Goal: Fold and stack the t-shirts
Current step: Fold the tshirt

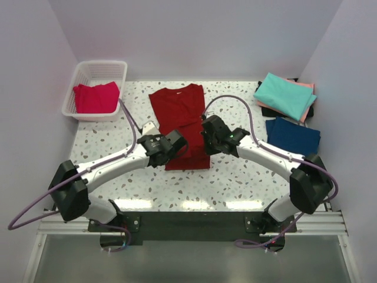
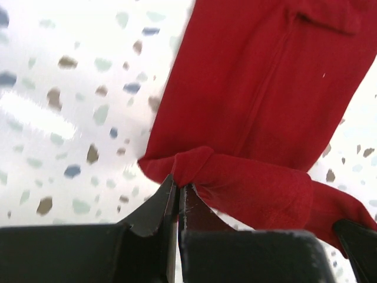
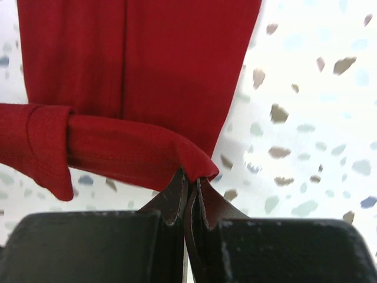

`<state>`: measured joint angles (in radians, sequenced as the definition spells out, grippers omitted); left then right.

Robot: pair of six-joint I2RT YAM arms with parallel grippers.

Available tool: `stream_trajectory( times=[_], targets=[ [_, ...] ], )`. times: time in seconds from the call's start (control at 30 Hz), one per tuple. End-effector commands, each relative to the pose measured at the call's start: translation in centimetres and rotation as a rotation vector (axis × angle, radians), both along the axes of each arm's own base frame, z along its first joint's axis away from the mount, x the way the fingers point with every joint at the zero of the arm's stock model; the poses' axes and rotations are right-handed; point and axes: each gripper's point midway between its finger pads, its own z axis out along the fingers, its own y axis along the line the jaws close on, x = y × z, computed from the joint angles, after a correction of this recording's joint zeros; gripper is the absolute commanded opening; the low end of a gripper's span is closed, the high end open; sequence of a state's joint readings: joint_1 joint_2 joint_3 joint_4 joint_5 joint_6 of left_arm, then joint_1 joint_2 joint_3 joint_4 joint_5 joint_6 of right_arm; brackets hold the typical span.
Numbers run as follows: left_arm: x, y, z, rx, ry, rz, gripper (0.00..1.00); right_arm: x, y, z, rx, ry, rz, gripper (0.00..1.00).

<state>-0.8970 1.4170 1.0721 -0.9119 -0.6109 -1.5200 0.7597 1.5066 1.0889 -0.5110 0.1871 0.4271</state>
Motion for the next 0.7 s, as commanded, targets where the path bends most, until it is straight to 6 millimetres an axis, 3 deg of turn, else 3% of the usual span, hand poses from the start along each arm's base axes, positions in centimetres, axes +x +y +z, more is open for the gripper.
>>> stream_trajectory(
  times=[0.0, 0.03, 0.1, 0.13, 0.17, 0.23, 0.27, 0.3, 0.47, 0.53, 0.6, 0.63, 0.67],
  targets=[
    [6.0, 0.7, 2.0, 0.122, -0.099, -0.061, 0.0, 5.1, 0.7, 2.3, 0.025, -0.114, -0.007, 0.0],
    [6.7, 0.6, 1.0, 0.152, -0.077, -0.067, 0.0, 5.7, 1.0, 1.5, 0.014, -0.103, -0.006, 0.0],
    [8.6, 0.7, 1.3, 0.166, -0.076, -0.075, 0.0, 7.6, 1.7, 2.3, 0.028, -0.126, -0.005, 0.0],
    [9.3, 0.7, 0.5, 0.188, -0.058, -0.082, 0.0, 8.3, 1.9, 2.1, 0.023, -0.128, -0.009, 0.0],
    [10.1, 0.6, 0.5, 0.194, -0.065, -0.097, 0.0, 9.1, 2.0, 1.1, 0.011, -0.111, -0.015, 0.0],
    [11.7, 1.1, -0.2, 0.206, -0.048, -0.088, 0.0, 10.9, 2.7, 1.7, 0.023, -0.132, -0.021, 0.0],
    [12.5, 1.2, -0.3, 0.213, -0.046, -0.095, 0.0, 11.6, 2.6, 0.3, 0.009, -0.107, -0.028, 0.0],
    [13.4, 1.7, -0.2, 0.207, -0.043, -0.083, 0.0, 12.7, 3.1, 1.3, 0.021, -0.128, -0.028, 0.0],
    [17.2, 3.4, -2.1, 0.225, -0.012, -0.091, 0.0, 15.8, 3.0, 0.4, 0.005, -0.119, -0.063, 0.0],
    [18.1, 3.4, -3.5, 0.224, 0.021, -0.144, 0.0, 16.9, 2.9, -0.1, 0.002, -0.114, -0.082, 0.0],
    [20.1, 3.1, -3.6, 0.183, -0.003, -0.177, 0.0, 18.0, 3.0, -0.6, 0.005, -0.113, -0.096, 0.0],
    [20.7, 3.3, -4.3, 0.203, 0.007, -0.2, 0.0, 18.5, 2.6, -0.7, 0.002, -0.113, -0.116, 0.09],
    [22.0, 3.3, -3.7, 0.197, -0.025, -0.203, 0.0, 19.0, 2.6, -0.7, 0.01, -0.119, -0.123, 0.2]
  ],
)
